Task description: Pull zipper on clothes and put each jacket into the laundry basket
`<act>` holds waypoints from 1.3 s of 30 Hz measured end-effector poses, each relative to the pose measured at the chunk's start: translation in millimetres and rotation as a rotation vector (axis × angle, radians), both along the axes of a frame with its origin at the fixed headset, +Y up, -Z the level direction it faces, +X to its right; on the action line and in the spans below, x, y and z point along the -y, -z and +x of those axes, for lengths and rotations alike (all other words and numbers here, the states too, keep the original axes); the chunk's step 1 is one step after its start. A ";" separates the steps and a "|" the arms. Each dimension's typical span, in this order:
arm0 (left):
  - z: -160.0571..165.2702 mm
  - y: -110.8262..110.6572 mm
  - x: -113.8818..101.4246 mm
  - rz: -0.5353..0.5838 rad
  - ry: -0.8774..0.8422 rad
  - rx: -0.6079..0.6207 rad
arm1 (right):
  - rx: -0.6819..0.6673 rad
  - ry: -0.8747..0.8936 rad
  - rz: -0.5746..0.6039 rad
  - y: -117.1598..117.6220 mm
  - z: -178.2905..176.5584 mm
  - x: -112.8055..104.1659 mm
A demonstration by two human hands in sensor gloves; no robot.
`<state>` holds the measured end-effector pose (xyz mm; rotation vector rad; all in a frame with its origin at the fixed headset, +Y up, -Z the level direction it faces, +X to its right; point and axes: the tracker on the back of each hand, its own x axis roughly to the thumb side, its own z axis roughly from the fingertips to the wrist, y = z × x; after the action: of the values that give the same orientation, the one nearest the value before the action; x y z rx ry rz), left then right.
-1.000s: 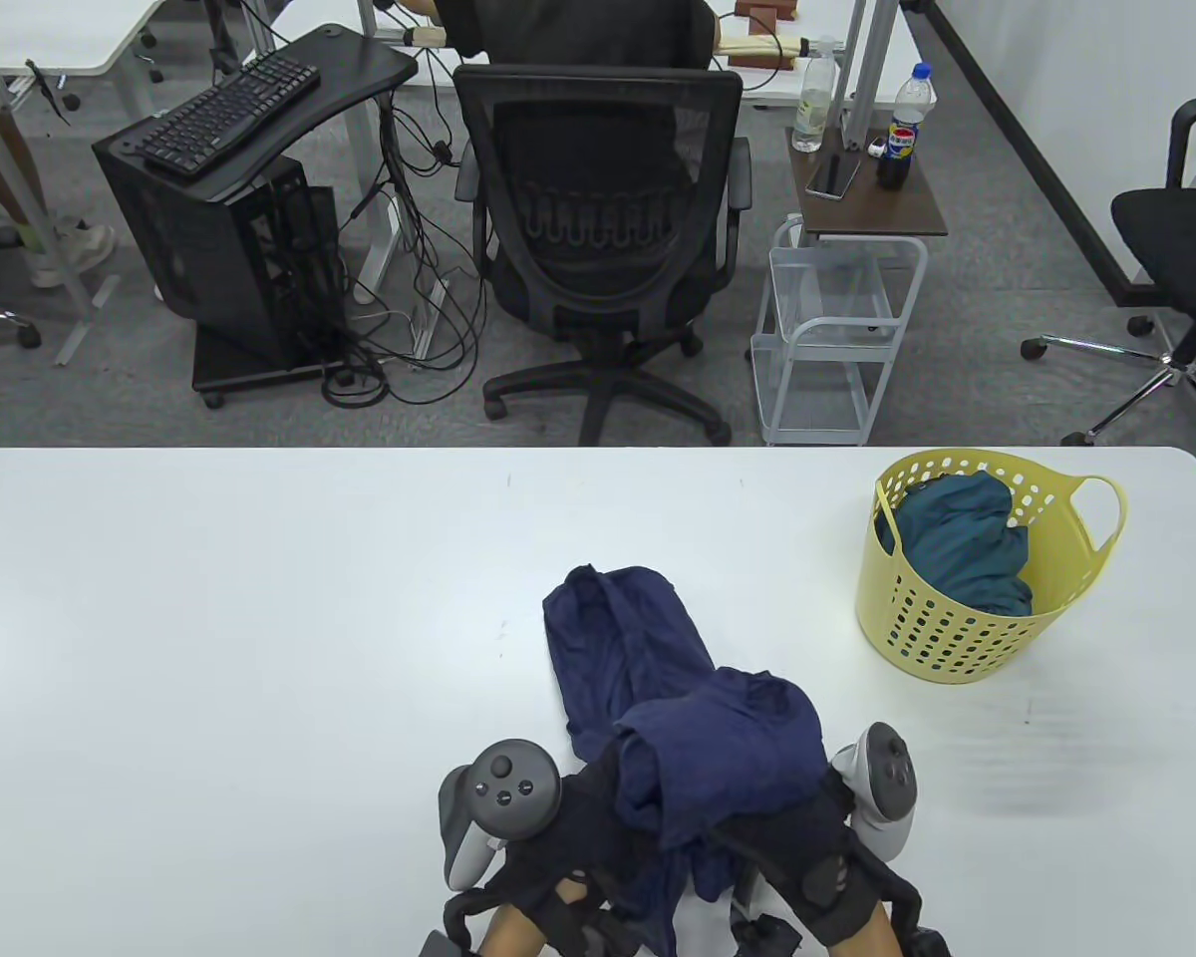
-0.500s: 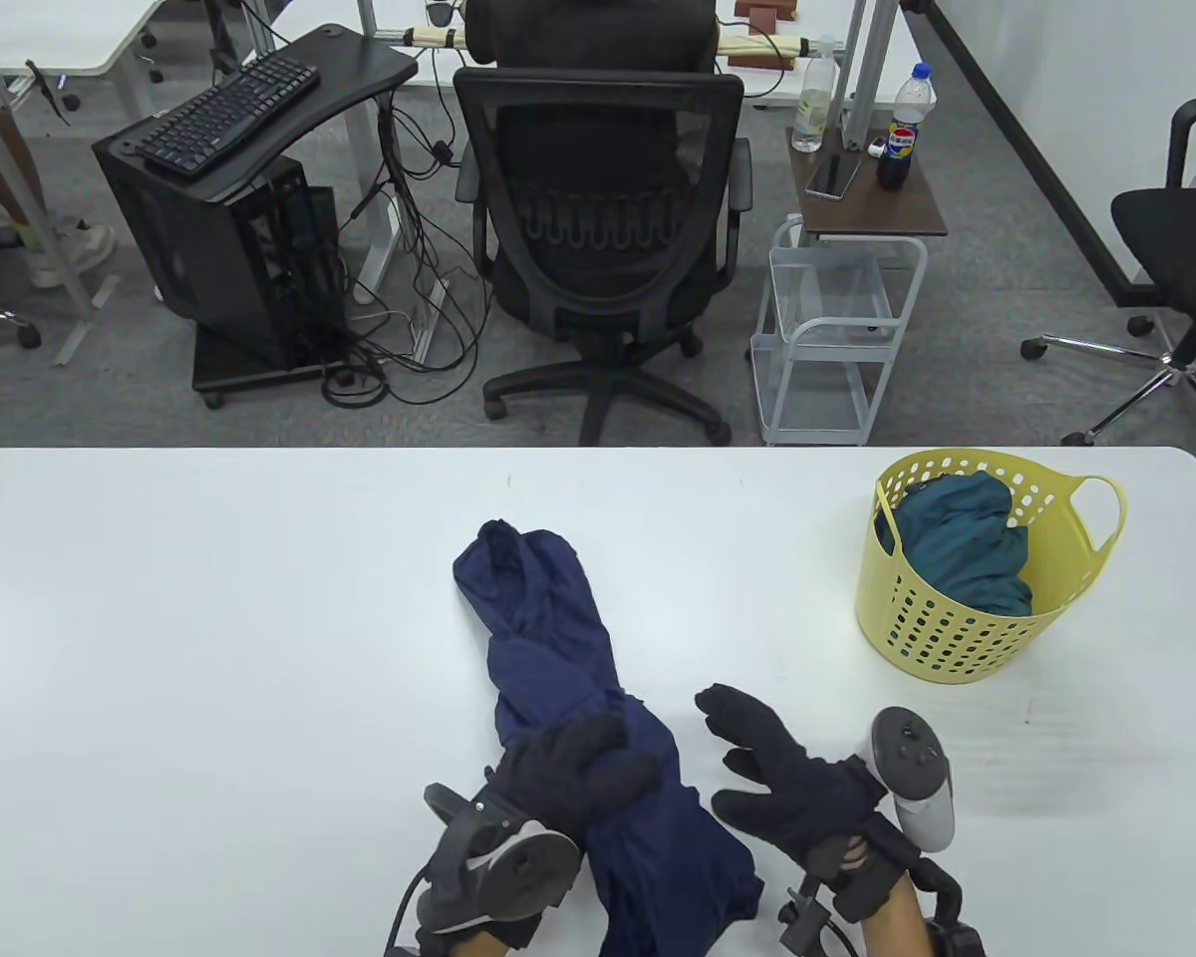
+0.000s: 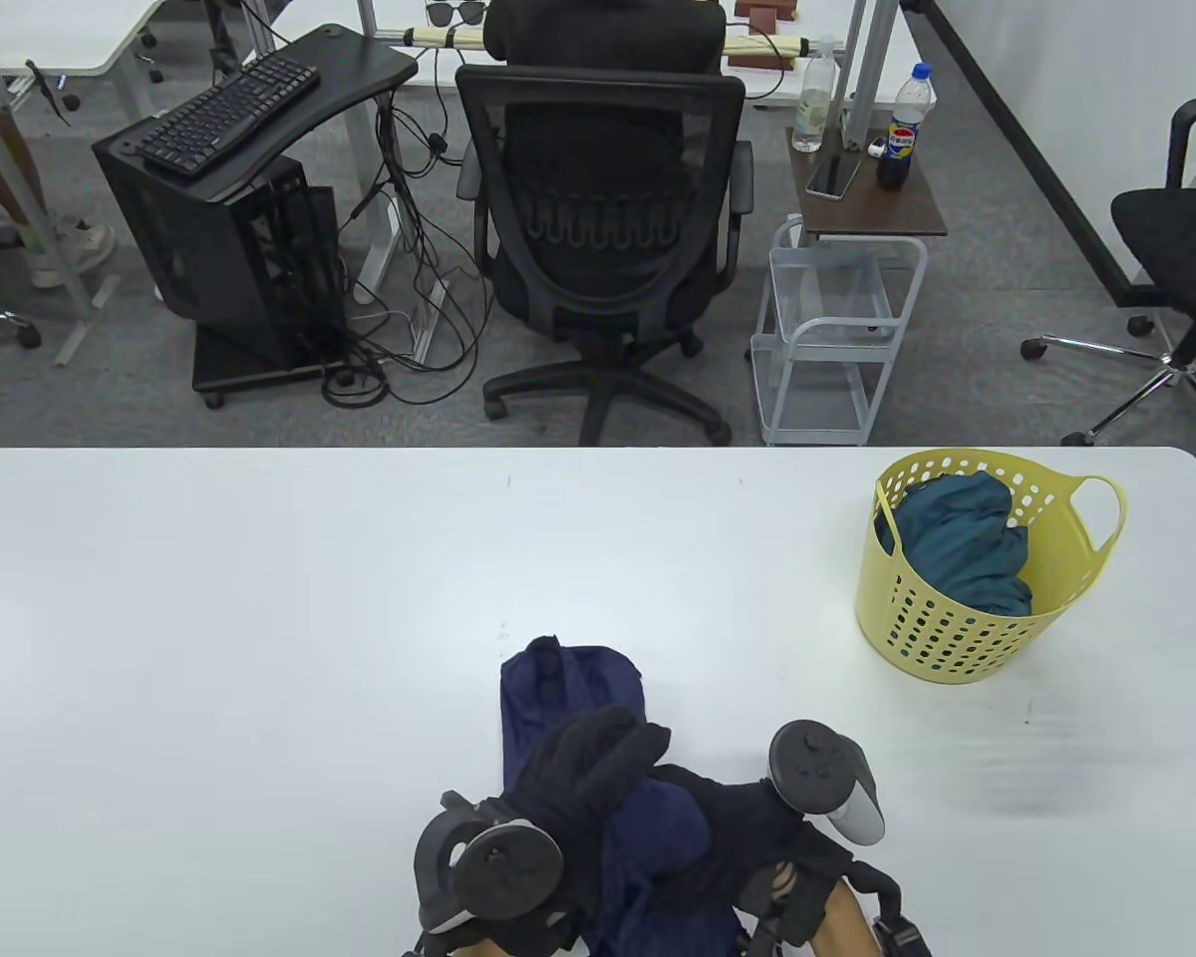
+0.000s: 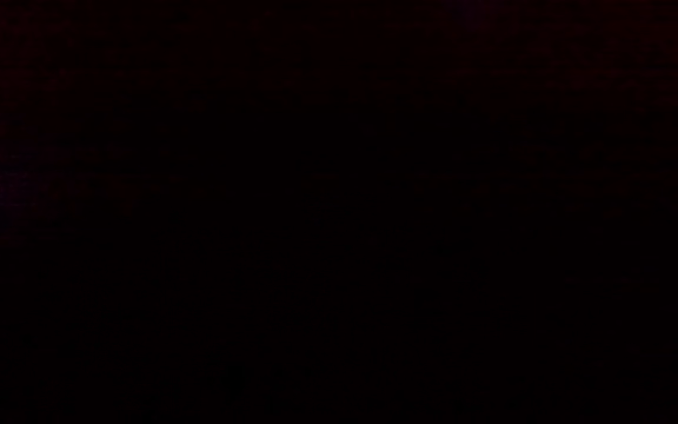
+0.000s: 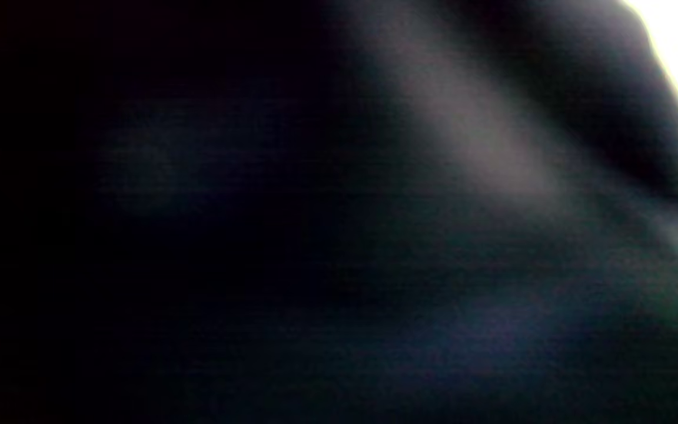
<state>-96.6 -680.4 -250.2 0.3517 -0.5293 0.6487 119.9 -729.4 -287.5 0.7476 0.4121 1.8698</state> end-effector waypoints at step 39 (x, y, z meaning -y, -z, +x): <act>12.2 42.3 92.3 -1.125 -0.461 0.562 | 0.684 0.497 0.250 -8.1 125.8 -30.3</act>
<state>-84.4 -772.7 -292.6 -0.8204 -0.5317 1.3928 245.8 -699.2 -279.4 0.2868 -0.4158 1.5843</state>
